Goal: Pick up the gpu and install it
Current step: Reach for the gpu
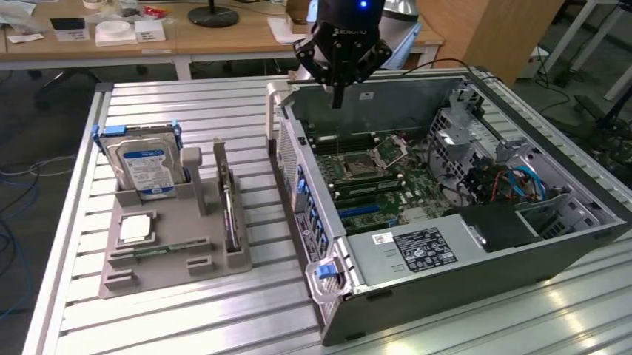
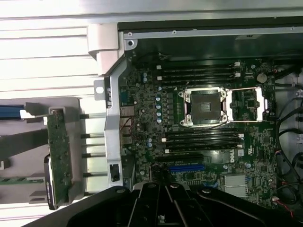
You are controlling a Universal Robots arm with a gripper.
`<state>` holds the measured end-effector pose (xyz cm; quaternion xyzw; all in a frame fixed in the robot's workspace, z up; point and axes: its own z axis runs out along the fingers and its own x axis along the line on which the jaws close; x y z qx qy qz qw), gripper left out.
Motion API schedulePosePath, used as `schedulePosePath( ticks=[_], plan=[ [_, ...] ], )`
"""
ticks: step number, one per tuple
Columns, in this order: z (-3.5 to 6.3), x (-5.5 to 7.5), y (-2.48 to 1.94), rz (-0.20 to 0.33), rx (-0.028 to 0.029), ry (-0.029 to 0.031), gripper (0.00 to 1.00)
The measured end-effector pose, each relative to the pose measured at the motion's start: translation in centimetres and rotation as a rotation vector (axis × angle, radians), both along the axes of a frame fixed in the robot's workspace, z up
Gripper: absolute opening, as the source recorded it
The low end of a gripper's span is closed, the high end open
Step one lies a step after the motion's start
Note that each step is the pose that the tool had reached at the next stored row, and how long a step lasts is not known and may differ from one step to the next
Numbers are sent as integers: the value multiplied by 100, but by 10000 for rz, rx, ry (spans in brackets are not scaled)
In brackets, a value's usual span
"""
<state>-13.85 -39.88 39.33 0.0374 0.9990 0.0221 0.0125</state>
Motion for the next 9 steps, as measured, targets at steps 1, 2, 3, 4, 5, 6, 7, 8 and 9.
schedulePosePath(
  ticks=[1, 2, 3, 4, 5, 6, 7, 8, 9],
  plan=[
    [0, -16, 0, 0, 0, 0, 11],
    [0, -30, 0, -1, 0, 0, 11],
    [0, -44, 0, -1, 0, 0, 11],
    [0, -58, 0, -1, 1, 0, 11],
    [0, -72, 0, -1, 1, 0, 11],
    [0, -85, 0, -1, 1, 0, 11],
    [0, -98, 0, 0, 1, 0, 11],
    [0, -109, 0, 0, 0, 0, 11],
    [0, -121, 0, 0, 0, 0, 11]
  ],
)
